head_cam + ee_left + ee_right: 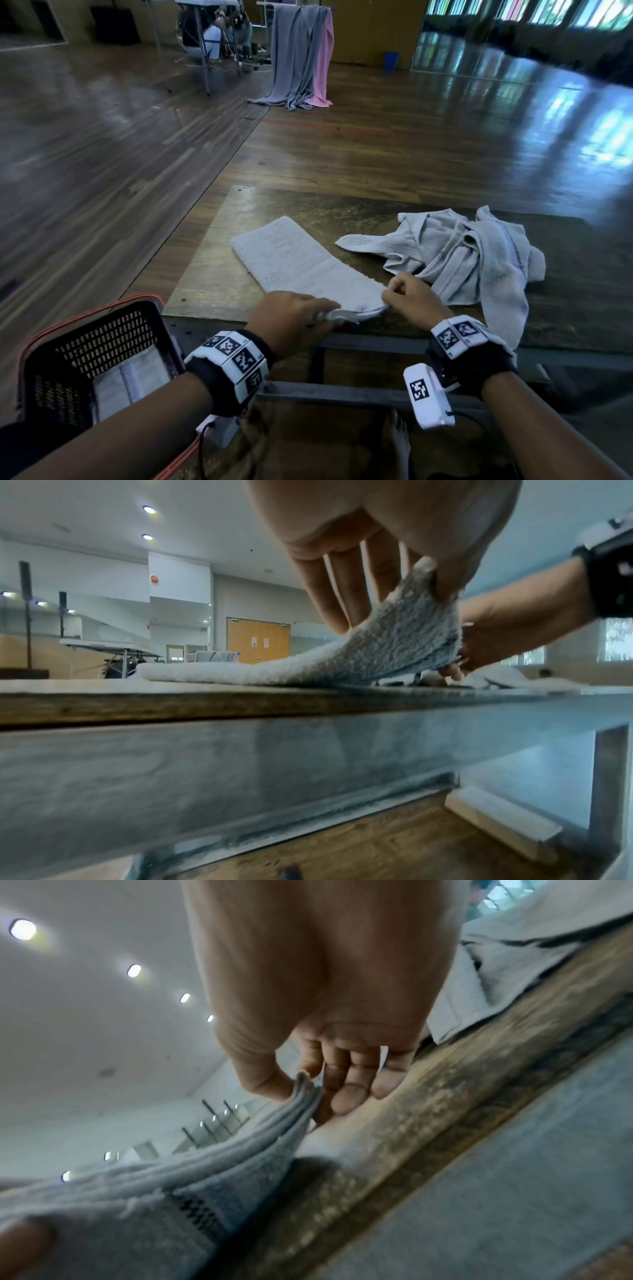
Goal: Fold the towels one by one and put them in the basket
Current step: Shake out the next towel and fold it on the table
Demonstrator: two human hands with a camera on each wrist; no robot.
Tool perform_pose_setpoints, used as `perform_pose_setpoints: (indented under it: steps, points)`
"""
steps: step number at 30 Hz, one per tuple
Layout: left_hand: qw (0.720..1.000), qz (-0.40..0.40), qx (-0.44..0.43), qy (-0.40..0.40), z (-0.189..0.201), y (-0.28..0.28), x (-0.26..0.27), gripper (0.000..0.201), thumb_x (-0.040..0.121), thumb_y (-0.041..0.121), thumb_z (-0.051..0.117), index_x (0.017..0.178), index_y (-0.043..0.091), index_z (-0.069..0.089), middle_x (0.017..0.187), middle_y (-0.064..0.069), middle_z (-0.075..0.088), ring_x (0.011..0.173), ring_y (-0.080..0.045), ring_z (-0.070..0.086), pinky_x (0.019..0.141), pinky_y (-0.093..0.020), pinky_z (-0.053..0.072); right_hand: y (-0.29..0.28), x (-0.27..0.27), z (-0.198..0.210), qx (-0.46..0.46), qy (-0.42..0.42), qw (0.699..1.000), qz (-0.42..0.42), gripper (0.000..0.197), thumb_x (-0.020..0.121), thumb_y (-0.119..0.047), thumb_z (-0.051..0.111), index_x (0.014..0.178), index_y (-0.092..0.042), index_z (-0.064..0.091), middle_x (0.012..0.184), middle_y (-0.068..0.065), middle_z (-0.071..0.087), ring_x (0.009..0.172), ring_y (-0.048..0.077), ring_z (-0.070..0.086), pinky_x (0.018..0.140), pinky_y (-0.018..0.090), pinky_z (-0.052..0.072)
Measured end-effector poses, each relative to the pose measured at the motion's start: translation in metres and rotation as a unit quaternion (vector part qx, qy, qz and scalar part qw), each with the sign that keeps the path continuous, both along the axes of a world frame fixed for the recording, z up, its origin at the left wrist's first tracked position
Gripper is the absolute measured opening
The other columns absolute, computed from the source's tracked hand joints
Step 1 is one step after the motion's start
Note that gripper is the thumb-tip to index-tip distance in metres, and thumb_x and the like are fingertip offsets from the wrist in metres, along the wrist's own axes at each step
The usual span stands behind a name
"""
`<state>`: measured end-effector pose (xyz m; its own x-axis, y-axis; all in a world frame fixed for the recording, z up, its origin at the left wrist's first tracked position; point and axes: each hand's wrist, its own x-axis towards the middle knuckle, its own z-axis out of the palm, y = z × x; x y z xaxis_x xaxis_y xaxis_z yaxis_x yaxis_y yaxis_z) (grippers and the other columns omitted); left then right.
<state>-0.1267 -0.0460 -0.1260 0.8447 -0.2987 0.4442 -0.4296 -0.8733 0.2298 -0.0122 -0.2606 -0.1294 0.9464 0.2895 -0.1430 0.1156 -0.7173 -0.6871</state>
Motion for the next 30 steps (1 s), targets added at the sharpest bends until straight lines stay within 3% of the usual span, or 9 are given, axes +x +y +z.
perform_pose_setpoints:
  steps: [2, 6, 9, 11, 13, 18, 21, 24, 30]
  points:
    - [0.998, 0.023, -0.049, -0.008, 0.010, -0.008, -0.002, 0.027, 0.083, 0.047, 0.058, 0.100, 0.030, 0.070, 0.084, 0.008, 0.075, 0.068, -0.008, 0.069, 0.055, -0.023, 0.054, -0.012, -0.002, 0.010, 0.083, 0.005, 0.997, -0.006, 0.005, 0.083, -0.020, 0.060, 0.086, -0.022, 0.057, 0.084, 0.002, 0.062, 0.079, 0.019, 0.059, 0.074, 0.034, 0.046]
    - [0.976, 0.032, -0.206, 0.063, 0.024, -0.018, -0.009, 0.027, 0.086, 0.045, 0.058, 0.104, 0.028, 0.069, 0.092, 0.010, 0.073, 0.079, 0.001, 0.063, 0.068, -0.018, 0.051, -0.034, -0.014, 0.031, 0.234, 0.025, 0.971, 0.031, 0.013, 0.089, -0.018, 0.055, 0.087, -0.024, 0.066, 0.092, 0.004, 0.065, 0.076, 0.012, 0.061, 0.069, 0.027, 0.051]
    - [0.903, 0.023, -0.401, 0.154, 0.029, -0.021, -0.015, 0.014, 0.084, 0.032, 0.063, 0.096, 0.027, 0.070, 0.087, 0.009, 0.071, 0.078, 0.001, 0.063, 0.064, -0.014, 0.050, -0.045, -0.016, 0.040, 0.312, 0.076, 0.945, 0.063, 0.016, 0.085, -0.009, 0.054, 0.091, -0.017, 0.067, 0.094, 0.007, 0.066, 0.082, 0.018, 0.062, 0.073, 0.029, 0.050]
    - [0.837, 0.017, -0.508, 0.204, 0.030, -0.021, -0.019, 0.011, 0.085, 0.026, 0.063, 0.092, 0.020, 0.070, 0.086, 0.001, 0.072, 0.081, -0.010, 0.067, 0.062, -0.024, 0.055, -0.046, -0.013, 0.040, 0.302, 0.084, 0.946, 0.080, 0.026, 0.085, 0.004, 0.051, 0.094, -0.016, 0.065, 0.091, 0.004, 0.067, 0.082, 0.018, 0.061, 0.072, 0.025, 0.050]
    - [0.809, 0.022, -0.543, 0.224, 0.029, -0.017, -0.022, 0.010, 0.086, 0.025, 0.063, 0.091, 0.019, 0.069, 0.086, -0.001, 0.072, 0.082, -0.017, 0.068, 0.060, -0.031, 0.058, -0.039, -0.010, 0.039, 0.250, 0.066, 0.962, 0.083, 0.028, 0.085, 0.004, 0.054, 0.093, -0.022, 0.063, 0.092, -0.001, 0.067, 0.083, 0.011, 0.063, 0.071, 0.018, 0.050]
    - [0.829, 0.115, -0.509, 0.198, 0.013, 0.002, -0.012, 0.013, 0.085, 0.028, 0.064, 0.083, 0.017, 0.069, 0.079, -0.006, 0.068, 0.079, -0.026, 0.066, 0.069, -0.046, 0.057, 0.000, 0.007, 0.028, 0.162, 0.026, 0.983, 0.087, 0.009, 0.088, -0.016, 0.061, 0.094, -0.021, 0.063, 0.094, -0.004, 0.066, 0.088, 0.006, 0.061, 0.068, 0.011, 0.046]
    - [0.848, 0.201, -0.456, 0.180, -0.001, 0.023, 0.002, 0.020, 0.085, 0.030, 0.064, 0.078, 0.011, 0.065, 0.069, -0.003, 0.060, 0.064, -0.020, 0.057, 0.064, -0.041, 0.054, 0.031, 0.019, 0.017, 0.152, 0.038, 0.986, 0.062, 0.001, 0.088, -0.023, 0.062, 0.088, -0.024, 0.062, 0.086, -0.010, 0.065, 0.080, 0.003, 0.060, 0.062, 0.013, 0.043]
    - [0.873, 0.248, -0.382, 0.175, -0.011, 0.046, 0.017, 0.026, 0.088, 0.033, 0.059, 0.079, 0.009, 0.063, 0.076, -0.009, 0.064, 0.070, -0.021, 0.057, 0.065, -0.033, 0.048, 0.061, 0.033, 0.006, 0.113, -0.018, 0.993, 0.039, 0.005, 0.088, -0.030, 0.062, 0.087, -0.026, 0.059, 0.079, -0.018, 0.059, 0.073, -0.005, 0.053, 0.060, 0.013, 0.037]
    - [0.910, 0.284, -0.228, 0.201, -0.015, 0.083, 0.044, 0.025, 0.089, 0.037, 0.054, 0.083, 0.014, 0.061, 0.091, -0.005, 0.066, 0.083, -0.020, 0.057, 0.073, -0.031, 0.046, 0.107, 0.052, -0.007, -0.036, -0.114, 0.993, 0.016, 0.020, 0.091, -0.033, 0.052, 0.089, -0.016, 0.062, 0.086, 0.001, 0.064, 0.087, 0.022, 0.059, 0.073, 0.030, 0.041]
